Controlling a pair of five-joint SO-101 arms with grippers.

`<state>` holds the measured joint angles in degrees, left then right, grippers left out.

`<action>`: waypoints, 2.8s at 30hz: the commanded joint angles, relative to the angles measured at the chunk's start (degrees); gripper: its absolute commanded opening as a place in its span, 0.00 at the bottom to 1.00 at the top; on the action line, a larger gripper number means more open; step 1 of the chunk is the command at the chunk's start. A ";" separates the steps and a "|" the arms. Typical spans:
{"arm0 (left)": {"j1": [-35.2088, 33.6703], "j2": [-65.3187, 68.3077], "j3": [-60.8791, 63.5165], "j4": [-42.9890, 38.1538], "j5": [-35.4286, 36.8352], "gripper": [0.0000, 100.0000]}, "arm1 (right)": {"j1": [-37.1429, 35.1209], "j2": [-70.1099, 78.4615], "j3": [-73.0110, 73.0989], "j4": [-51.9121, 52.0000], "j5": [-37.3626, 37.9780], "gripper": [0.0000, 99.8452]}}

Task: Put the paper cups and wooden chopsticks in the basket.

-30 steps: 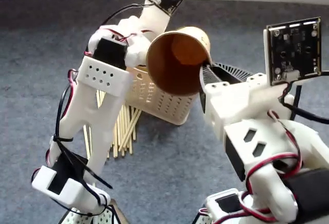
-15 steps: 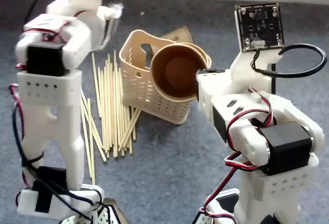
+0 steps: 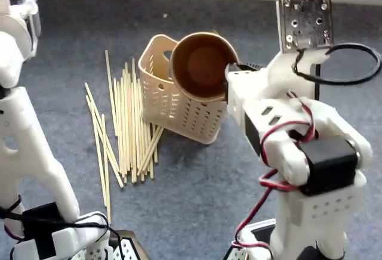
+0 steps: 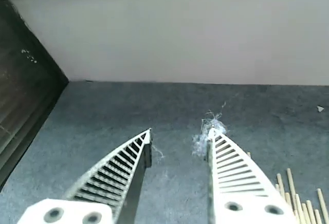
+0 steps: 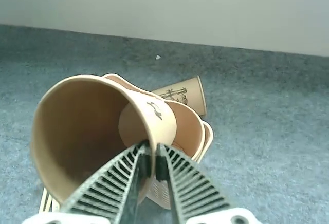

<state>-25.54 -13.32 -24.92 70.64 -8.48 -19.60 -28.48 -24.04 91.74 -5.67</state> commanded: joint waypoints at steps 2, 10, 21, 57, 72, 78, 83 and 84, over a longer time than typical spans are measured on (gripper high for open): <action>-2.51 -1.89 6.20 -5.45 0.44 0.18 | 4.44 4.53 -1.36 0.57 -0.53 0.01; -2.51 -1.89 13.85 -8.62 0.44 0.18 | 8.22 13.05 -1.27 -0.75 -0.70 0.01; -2.51 -1.80 14.46 -5.80 0.44 0.18 | 8.13 32.13 -1.80 -1.01 -0.35 0.06; 9.54 -1.54 6.90 15.47 0.18 0.18 | 5.05 18.86 -2.68 -4.09 -0.79 0.27; -15.16 -1.80 24.04 -4.84 -4.13 0.18 | 6.11 30.02 -2.51 1.01 -0.44 0.27; -20.09 -1.80 31.34 -13.10 -4.13 0.18 | 6.46 38.20 0.92 0.92 -0.35 0.27; -21.76 -1.89 35.65 -17.41 -4.22 0.18 | 6.55 42.24 0.57 0.84 1.14 0.08; -22.02 -1.89 36.44 -18.29 -4.22 0.18 | 6.55 42.15 0.48 0.66 3.60 0.03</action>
<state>-46.64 -13.32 10.77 55.08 -12.26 -13.98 12.57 -23.16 92.35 -5.67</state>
